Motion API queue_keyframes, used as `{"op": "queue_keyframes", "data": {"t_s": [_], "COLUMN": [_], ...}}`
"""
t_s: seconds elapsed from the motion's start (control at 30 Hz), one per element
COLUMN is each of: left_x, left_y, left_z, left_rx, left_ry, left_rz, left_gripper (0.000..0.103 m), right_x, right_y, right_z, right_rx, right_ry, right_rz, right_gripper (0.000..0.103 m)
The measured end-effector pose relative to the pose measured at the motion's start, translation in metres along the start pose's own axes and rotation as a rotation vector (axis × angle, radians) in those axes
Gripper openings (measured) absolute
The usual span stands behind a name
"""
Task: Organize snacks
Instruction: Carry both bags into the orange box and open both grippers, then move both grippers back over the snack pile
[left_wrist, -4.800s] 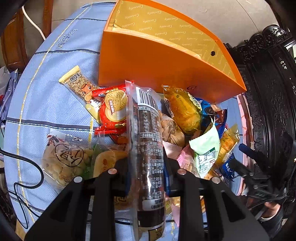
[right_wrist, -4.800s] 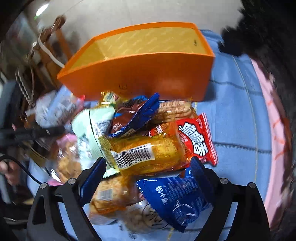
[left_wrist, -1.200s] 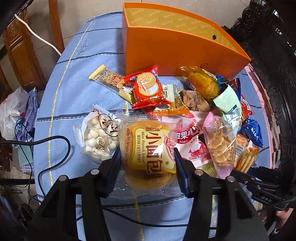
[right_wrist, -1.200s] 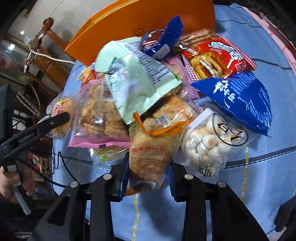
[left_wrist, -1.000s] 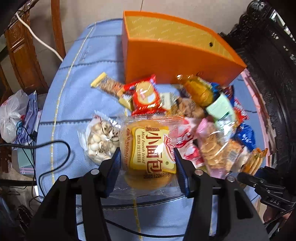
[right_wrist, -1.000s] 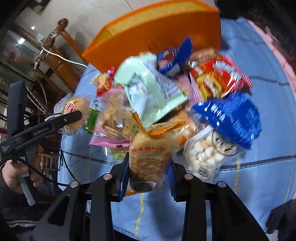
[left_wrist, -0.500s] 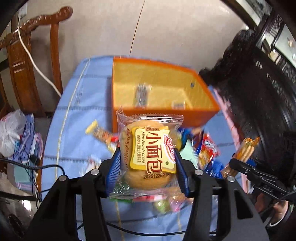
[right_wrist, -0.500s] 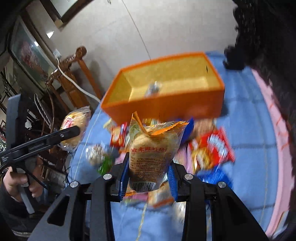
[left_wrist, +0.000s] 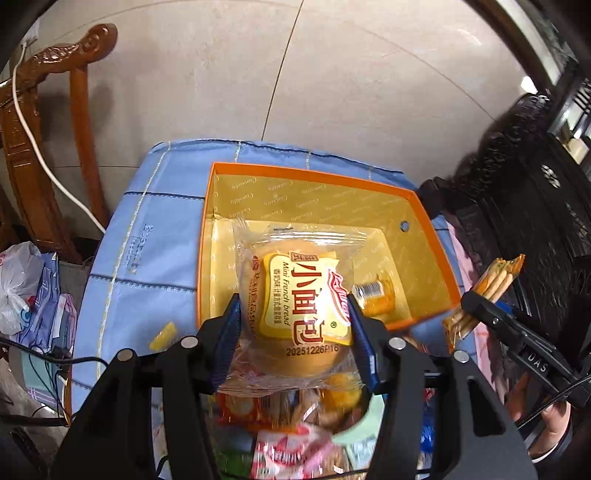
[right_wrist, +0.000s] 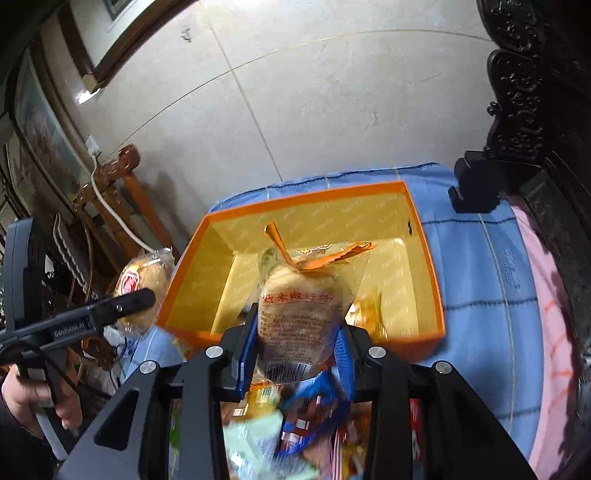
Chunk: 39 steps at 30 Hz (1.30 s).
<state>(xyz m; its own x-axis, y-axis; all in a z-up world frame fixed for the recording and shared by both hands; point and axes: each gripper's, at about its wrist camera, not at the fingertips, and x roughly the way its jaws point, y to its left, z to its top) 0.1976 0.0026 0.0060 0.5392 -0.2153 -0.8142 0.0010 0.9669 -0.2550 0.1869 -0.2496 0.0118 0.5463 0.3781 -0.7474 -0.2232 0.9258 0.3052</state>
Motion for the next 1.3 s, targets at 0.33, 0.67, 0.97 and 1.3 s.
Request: {"op": "queue_keyframes", "data": {"t_s": [0.33, 0.67, 0.97, 1.3], "left_x": [0.058, 0.044, -0.003, -0.031], "left_y": [0.003, 0.019, 0.033, 0.065], "left_z": [0.017, 0.006, -0.039, -0.107], "left_rx": [-0.015, -0.072, -0.072, -0.08], "left_ry": [0.06, 0.031, 0.03, 0.099], "left_rz": [0.016, 0.047, 0.054, 0.083], "left_gripper": [0.061, 0.095, 0.095, 0.095], "right_x": [0.065, 0.053, 0.005, -0.035], "right_y": [-0.022, -0.021, -0.003, 0.01], "right_z": [0.02, -0.001, -0.05, -0.113], "right_rx": [0.044, 0.075, 0.076, 0.108], "right_ry": [0.053, 0.073, 0.101, 0.141], "right_rz": [-0.016, -0.017, -0.029, -0.04], "right_gripper": [0.043, 0.063, 0.071, 0.08]}}
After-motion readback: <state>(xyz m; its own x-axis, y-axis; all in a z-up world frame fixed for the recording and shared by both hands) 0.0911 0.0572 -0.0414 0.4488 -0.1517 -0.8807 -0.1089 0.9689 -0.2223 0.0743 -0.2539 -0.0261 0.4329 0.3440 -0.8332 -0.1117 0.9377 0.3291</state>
